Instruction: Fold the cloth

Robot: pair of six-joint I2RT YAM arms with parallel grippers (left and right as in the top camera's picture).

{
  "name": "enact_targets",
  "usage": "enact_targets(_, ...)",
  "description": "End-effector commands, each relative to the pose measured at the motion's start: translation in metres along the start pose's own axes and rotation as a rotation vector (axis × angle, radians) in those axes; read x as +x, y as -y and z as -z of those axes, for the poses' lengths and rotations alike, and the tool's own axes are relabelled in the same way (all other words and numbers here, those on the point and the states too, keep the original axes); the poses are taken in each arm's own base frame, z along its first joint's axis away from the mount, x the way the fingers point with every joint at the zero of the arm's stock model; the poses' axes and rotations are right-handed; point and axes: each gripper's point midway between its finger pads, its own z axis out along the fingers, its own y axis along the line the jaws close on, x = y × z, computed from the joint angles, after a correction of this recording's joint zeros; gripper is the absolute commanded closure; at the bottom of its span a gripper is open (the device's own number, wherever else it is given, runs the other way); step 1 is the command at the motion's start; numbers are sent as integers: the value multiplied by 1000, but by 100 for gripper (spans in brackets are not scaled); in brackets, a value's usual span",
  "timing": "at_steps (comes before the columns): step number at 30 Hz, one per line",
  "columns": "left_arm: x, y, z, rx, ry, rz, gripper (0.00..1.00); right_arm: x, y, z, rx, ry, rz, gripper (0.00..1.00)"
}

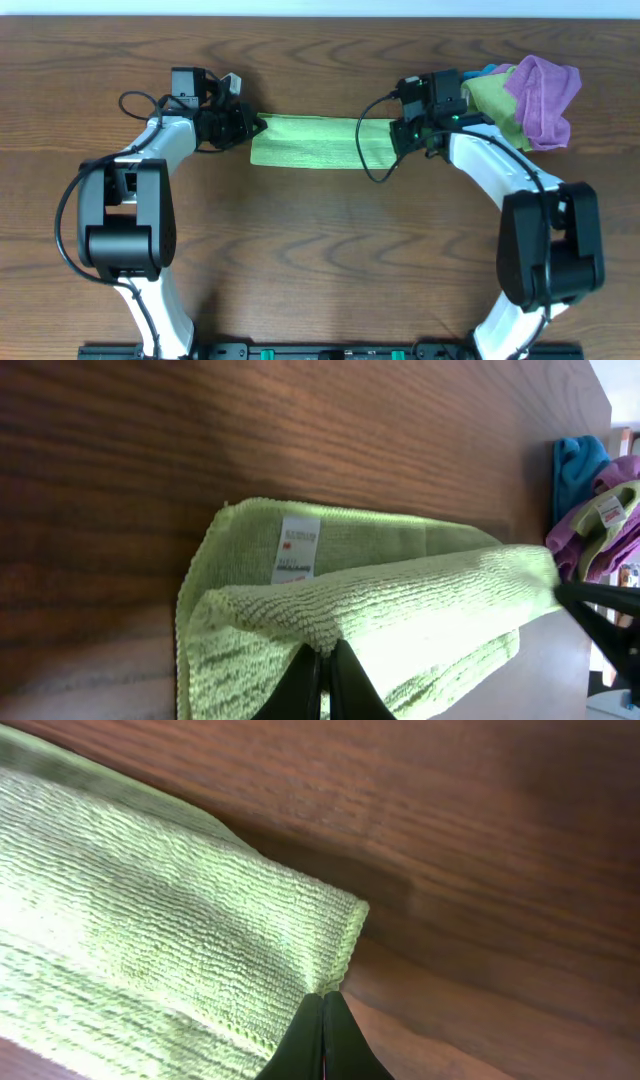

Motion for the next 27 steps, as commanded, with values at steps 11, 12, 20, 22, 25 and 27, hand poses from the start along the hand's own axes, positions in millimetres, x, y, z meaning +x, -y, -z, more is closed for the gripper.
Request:
enact_targets(11,-4,-15,-2,-50,18,12,33,2,2,-8,51,-9,10,58)
enact_targets(12,-6,-16,-1,-50,22,15,32,2,1,-6,50,-10,10,55)
enact_targets(20,-28,-5,22,6,68,11,18,-11,-2,26,52,29,-96,37)
enact_targets(22,-36,5,30,24,74,5,22,-18,-3,39,51,60,-126,32)
enact_targets(25,-43,19,38,50,72,-2,72,-27,-6,58,43,100,-167,27)
enact_targets(27,-45,32,39,79,59,-14,92,-30,-10,67,6,112,-190,23)
